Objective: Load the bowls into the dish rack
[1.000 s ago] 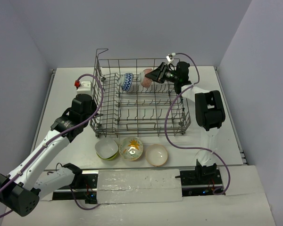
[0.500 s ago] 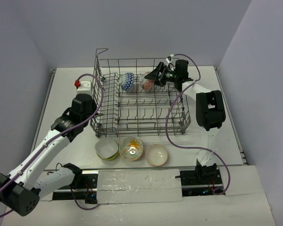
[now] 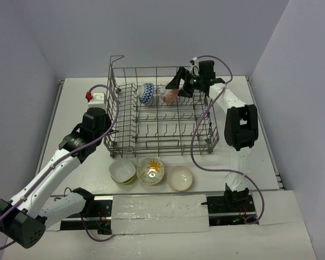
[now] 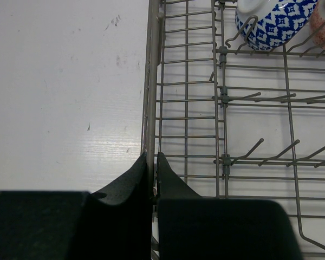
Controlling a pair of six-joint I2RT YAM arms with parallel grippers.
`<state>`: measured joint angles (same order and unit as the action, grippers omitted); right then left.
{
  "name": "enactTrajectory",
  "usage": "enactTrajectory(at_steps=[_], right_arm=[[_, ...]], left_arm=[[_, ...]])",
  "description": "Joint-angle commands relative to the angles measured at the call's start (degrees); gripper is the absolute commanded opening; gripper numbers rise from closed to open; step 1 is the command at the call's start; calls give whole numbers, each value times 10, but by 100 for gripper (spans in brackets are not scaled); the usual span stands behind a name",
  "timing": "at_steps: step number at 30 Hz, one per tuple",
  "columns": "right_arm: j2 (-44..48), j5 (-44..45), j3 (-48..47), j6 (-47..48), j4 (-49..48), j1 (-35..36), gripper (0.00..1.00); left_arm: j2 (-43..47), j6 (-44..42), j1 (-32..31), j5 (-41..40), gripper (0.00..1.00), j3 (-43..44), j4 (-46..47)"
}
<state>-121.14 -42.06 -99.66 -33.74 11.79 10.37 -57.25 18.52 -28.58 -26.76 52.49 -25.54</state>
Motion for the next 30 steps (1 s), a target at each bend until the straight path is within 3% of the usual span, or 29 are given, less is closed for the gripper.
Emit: enactTrajectory(at_steps=[1, 13, 19, 21, 25, 28, 30], right_arm=[[40, 97, -60, 78, 82, -17, 100], [91, 183, -78, 127, 168, -20, 100], [248, 179, 30, 147, 118, 8, 100], [298, 209, 84, 168, 110, 55, 100], [419, 363, 193, 231, 97, 197, 100], [466, 354, 252, 233, 111, 257, 100], [514, 355, 289, 228, 113, 297, 93]], left_arm=[[-3, -11, 7, -17, 0, 1, -25], [0, -11, 7, -13, 0, 1, -24], [-2, -11, 7, -13, 0, 2, -25], [-1, -11, 7, -12, 0, 2, -25], [-3, -11, 7, -10, 0, 2, -26], [0, -11, 7, -14, 0, 2, -26], [6, -11, 7, -16, 0, 1, -24]])
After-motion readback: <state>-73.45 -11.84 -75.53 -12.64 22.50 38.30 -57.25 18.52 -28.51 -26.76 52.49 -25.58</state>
